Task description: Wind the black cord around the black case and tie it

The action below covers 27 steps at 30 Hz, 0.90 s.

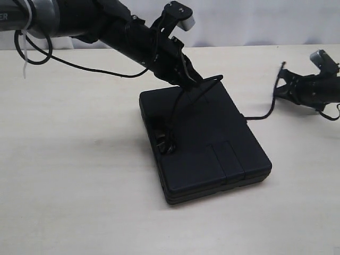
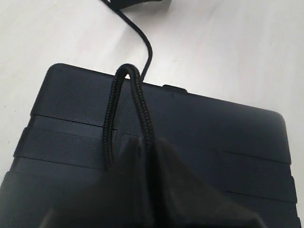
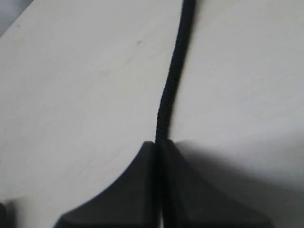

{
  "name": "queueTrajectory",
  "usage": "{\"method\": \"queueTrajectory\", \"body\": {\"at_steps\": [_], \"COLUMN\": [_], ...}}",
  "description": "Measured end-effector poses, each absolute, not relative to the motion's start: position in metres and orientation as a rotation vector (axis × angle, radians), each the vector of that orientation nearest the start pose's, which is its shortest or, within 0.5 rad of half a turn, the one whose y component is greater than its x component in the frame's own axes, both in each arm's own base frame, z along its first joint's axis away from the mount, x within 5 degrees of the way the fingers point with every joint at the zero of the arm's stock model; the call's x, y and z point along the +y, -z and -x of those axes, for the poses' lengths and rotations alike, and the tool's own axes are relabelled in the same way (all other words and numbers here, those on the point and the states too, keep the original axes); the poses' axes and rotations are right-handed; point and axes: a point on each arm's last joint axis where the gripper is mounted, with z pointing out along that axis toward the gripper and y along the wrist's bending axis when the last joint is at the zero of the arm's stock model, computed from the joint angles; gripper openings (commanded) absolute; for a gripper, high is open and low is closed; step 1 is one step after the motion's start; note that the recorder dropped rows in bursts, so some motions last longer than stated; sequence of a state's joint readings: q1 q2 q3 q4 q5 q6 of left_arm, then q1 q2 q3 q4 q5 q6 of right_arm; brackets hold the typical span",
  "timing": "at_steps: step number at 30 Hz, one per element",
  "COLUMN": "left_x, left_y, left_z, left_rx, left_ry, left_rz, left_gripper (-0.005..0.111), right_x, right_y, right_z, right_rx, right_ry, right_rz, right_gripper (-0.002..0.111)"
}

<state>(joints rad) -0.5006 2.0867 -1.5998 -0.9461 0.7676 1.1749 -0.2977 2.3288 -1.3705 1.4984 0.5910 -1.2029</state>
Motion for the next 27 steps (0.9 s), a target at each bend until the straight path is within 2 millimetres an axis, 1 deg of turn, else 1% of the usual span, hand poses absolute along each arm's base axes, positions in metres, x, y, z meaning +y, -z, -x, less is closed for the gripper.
{"method": "queueTrajectory", "body": {"at_steps": [4,7,9,14,16,20,23,24,25,27], "left_x": [-0.265,-0.265,-0.265,-0.264,-0.264,-0.264,-0.264,-0.264,-0.264,-0.264], "left_y": [-0.213,-0.213,-0.213,-0.213,-0.213,-0.213,-0.213,-0.213,-0.213,-0.213], "left_z": [-0.377,-0.378,-0.379,-0.380,-0.380,-0.380,-0.380,-0.380,-0.380,-0.380], "left_rx": [2.065,2.063,2.061,2.059,2.059,2.059,2.059,2.059,2.059,2.059], "left_ry": [0.787,0.778,0.768,0.754,0.754,0.754,0.754,0.754,0.754,0.754], "left_rz": [-1.267,-1.259,-1.250,-1.248,-1.248,-1.248,-1.248,-1.248,-1.248,-1.248], "left_gripper": [0.000,0.000,0.000,0.000,0.000,0.000,0.000,0.000,0.000,0.000], "right_x": [-0.055,-0.043,-0.039,-0.038,-0.038,-0.035,-0.035,-0.034,-0.034,-0.035], "right_y": [-0.071,-0.075,-0.077,-0.084,-0.089,-0.107,-0.122,-0.127,-0.130,-0.136], "right_z": [-0.442,-0.437,-0.430,-0.414,-0.411,-0.406,-0.404,-0.403,-0.401,-0.398], "right_rx": [2.384,2.384,2.379,2.374,2.374,2.349,2.349,2.352,2.368,2.392], "right_ry": [-0.668,-0.567,-0.502,-0.404,-0.378,-0.368,-0.373,-0.373,-0.374,-0.360], "right_rz": [-0.216,-0.136,-0.093,-0.014,-0.002,0.025,0.025,0.027,0.020,0.005], "right_gripper": [0.004,0.004,0.004,0.004,0.004,0.005,0.019,0.028,0.033,0.041]}}
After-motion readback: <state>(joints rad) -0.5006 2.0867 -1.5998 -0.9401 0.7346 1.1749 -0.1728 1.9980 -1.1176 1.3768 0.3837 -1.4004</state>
